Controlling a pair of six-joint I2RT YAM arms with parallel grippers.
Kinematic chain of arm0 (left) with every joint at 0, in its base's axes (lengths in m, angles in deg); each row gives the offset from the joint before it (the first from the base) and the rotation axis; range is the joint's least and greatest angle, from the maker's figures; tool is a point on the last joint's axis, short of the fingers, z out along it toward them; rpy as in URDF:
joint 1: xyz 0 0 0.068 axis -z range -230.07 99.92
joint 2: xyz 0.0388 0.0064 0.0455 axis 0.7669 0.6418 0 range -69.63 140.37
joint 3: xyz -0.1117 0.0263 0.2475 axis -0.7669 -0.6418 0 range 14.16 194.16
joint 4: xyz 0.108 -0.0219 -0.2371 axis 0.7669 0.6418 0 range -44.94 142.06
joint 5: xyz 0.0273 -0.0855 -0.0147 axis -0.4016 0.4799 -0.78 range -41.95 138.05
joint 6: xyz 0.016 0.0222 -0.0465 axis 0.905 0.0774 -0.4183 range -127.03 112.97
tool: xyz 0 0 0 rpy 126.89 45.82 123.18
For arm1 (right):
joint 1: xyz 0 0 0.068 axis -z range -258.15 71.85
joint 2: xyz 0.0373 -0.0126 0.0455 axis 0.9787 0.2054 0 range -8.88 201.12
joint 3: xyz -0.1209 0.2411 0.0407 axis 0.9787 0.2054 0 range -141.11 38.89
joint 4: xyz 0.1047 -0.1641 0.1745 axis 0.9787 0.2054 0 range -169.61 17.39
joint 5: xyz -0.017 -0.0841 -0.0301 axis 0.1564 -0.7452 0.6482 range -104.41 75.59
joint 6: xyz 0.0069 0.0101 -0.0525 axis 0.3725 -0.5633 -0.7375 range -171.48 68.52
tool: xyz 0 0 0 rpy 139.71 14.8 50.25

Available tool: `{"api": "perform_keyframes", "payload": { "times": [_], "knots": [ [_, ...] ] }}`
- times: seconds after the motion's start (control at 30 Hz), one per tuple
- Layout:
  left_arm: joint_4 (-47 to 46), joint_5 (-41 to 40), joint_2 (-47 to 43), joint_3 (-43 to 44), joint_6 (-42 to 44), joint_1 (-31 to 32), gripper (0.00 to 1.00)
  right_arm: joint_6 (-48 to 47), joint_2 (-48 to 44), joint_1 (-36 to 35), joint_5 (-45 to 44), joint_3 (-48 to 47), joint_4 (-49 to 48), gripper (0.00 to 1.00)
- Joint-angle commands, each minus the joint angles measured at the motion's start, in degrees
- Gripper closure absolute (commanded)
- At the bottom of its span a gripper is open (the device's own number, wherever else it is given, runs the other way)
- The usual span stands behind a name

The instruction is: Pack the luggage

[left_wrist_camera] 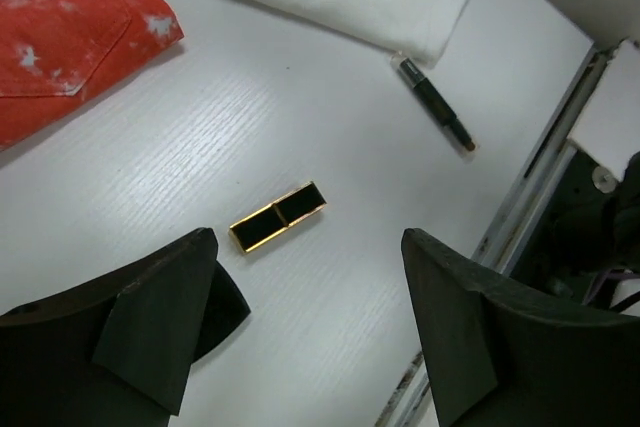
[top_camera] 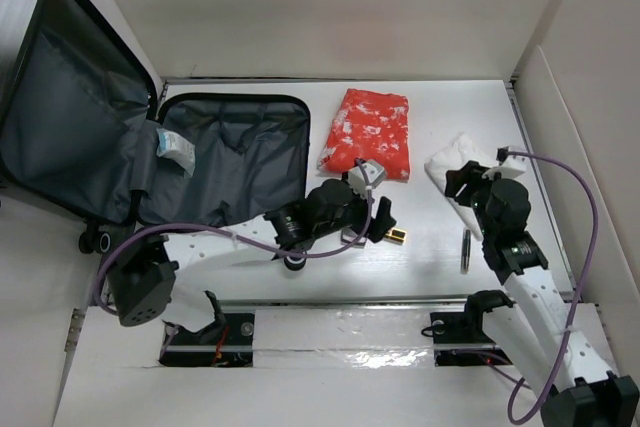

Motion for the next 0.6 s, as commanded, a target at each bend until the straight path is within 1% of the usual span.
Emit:
{"api": "perform_keyframes", "payload": {
  "times": [0.0,0.07,0.13,0.17,0.27,0.43,0.47,0.57],
  "knots": [
    [0.82,-0.68,4.13,4.84,7.06,0.29,0.28,0.59,-4.47,3.02,5.11,-0.17,-2.73,0.39],
    [3.55,-0.94,8.86,8.44,9.96,1.00,0.24,0.33,-6.59,3.65,7.04,0.27,-2.72,0.37],
    [6.52,0.29,12.13,12.30,13.81,1.70,0.22,0.33,-8.96,4.35,7.58,1.06,-2.72,0.37],
    [7.67,0.38,15.10,13.54,14.88,1.70,0.20,0.33,-9.49,4.35,7.58,1.15,-2.72,0.37],
    [10.57,2.49,19.77,17.67,19.44,1.70,0.17,0.16,-10.38,3.47,7.14,1.42,-2.72,0.37],
    [15.59,3.54,24.53,23.83,22.53,2.22,0.11,-0.11,-11.52,2.24,6.70,1.59,-2.72,0.35],
    [16.38,3.54,25.84,24.10,22.88,2.23,0.08,-0.11,-11.69,1.72,6.70,1.68,-2.72,0.35],
    [18.84,3.02,28.39,25.15,24.55,2.76,0.06,-0.11,-11.87,1.71,7.05,1.94,-2.72,0.34]
  ]
}}
